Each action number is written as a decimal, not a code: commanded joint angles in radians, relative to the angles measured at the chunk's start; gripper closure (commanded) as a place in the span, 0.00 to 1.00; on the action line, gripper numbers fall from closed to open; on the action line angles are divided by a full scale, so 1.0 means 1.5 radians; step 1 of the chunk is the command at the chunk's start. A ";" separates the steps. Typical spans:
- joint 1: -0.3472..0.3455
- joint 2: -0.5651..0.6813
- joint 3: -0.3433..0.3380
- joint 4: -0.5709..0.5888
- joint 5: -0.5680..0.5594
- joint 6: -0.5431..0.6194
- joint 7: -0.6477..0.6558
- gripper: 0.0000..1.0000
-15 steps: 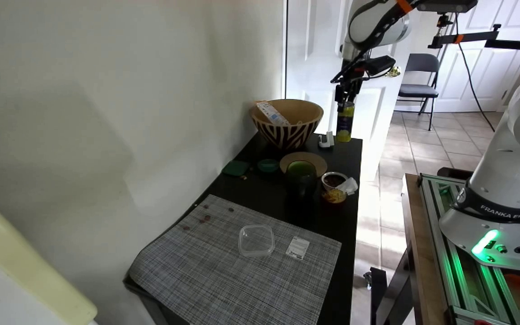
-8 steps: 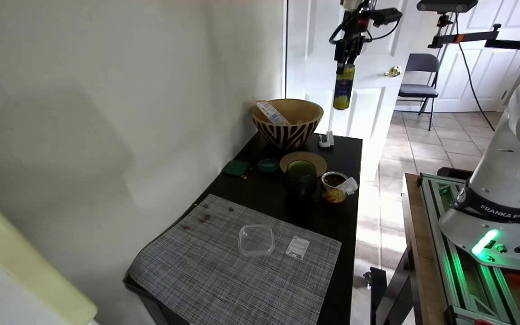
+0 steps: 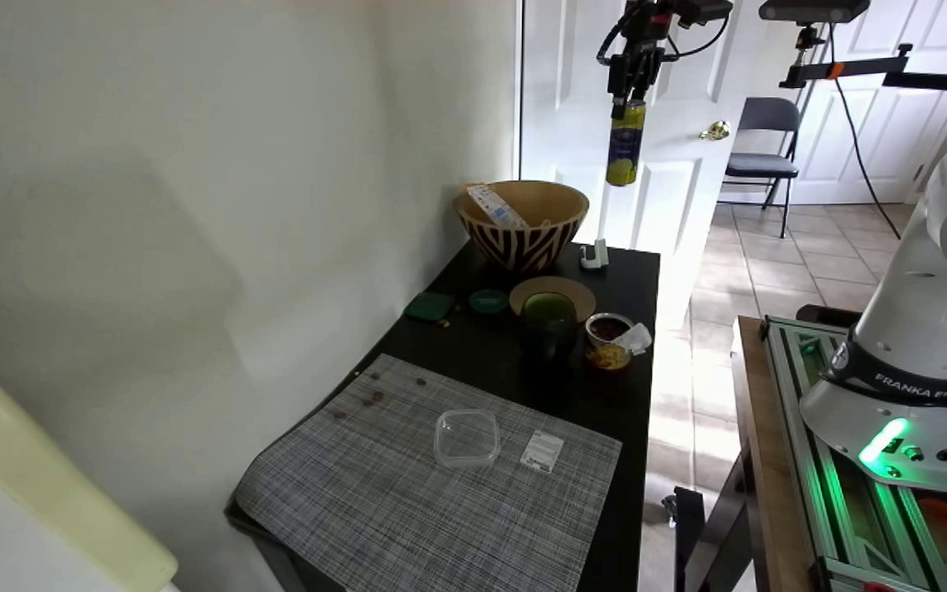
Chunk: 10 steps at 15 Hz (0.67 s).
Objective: Put the can inside the dish
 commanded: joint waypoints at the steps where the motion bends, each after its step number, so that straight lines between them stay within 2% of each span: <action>1: 0.008 0.046 -0.016 0.047 0.007 0.028 0.019 0.62; 7: 0.015 0.174 -0.019 0.143 0.045 0.111 0.040 0.62; 10: 0.016 0.226 -0.013 0.165 0.071 0.168 0.051 0.62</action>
